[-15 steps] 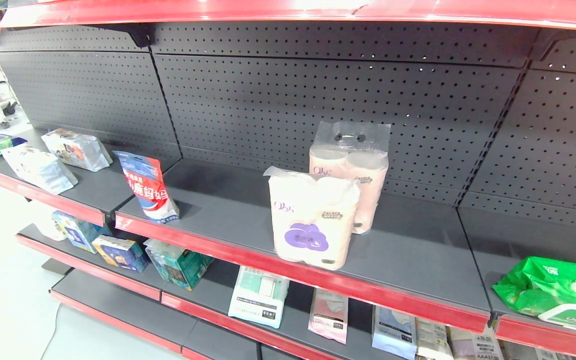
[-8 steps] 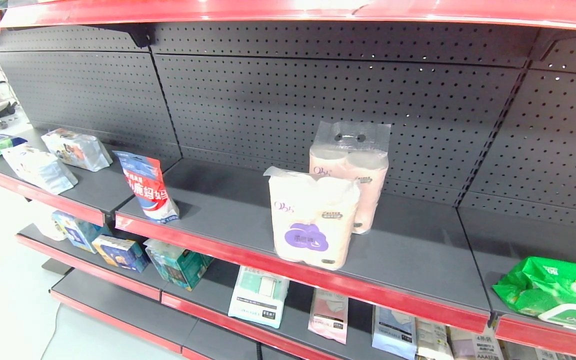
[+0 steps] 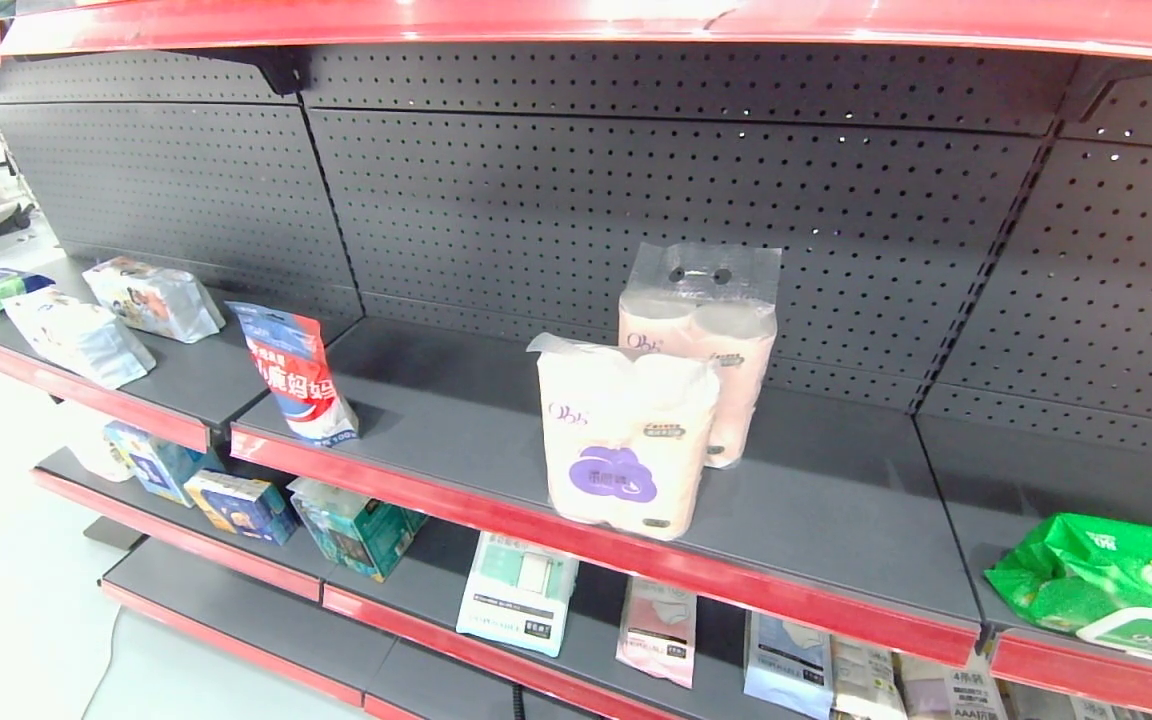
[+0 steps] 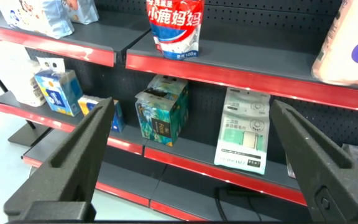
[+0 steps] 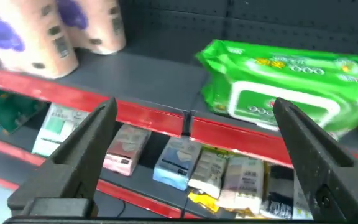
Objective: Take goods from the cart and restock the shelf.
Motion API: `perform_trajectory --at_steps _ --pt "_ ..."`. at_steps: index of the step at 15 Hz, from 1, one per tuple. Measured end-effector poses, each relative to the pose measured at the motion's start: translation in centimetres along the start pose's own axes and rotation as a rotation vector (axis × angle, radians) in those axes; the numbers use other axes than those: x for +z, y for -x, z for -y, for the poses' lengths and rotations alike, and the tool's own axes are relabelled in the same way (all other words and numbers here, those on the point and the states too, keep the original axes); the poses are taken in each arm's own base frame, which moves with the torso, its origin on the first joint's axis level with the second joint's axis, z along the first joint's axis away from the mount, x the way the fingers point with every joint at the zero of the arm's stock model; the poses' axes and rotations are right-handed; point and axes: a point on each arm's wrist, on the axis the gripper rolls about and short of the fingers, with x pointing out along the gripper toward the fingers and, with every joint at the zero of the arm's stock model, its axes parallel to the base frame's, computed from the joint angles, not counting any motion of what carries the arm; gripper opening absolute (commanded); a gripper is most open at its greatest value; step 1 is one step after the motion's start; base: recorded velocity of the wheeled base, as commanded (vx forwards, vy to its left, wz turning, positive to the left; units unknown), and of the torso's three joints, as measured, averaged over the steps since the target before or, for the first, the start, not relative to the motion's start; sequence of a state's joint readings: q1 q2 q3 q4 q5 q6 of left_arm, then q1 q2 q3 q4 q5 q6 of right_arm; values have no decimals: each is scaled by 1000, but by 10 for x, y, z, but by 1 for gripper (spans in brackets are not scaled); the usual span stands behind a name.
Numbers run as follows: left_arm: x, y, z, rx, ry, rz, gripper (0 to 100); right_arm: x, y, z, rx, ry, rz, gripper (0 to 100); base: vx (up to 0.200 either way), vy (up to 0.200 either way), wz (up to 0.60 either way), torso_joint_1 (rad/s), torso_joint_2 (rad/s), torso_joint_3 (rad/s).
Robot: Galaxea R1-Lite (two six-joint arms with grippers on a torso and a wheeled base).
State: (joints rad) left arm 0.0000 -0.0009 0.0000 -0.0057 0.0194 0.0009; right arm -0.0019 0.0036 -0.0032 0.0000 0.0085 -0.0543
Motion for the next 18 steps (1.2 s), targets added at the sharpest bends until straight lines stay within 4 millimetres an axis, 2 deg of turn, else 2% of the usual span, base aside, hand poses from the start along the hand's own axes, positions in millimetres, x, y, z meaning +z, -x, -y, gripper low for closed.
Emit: perform_trajectory --at_steps 5,17,18 --pt "0 0 0 0 0 0 100 0 0 0 -8 -64 3 100 0 0 0 0 0 0" --pt "0 0 0 0 0 0 100 0 0 0 -8 -62 4 100 0 0 -600 3 1 0" --pt "0 0 0 0 0 0 100 0 0 0 -8 -62 3 100 0 0 0 0 0 0"
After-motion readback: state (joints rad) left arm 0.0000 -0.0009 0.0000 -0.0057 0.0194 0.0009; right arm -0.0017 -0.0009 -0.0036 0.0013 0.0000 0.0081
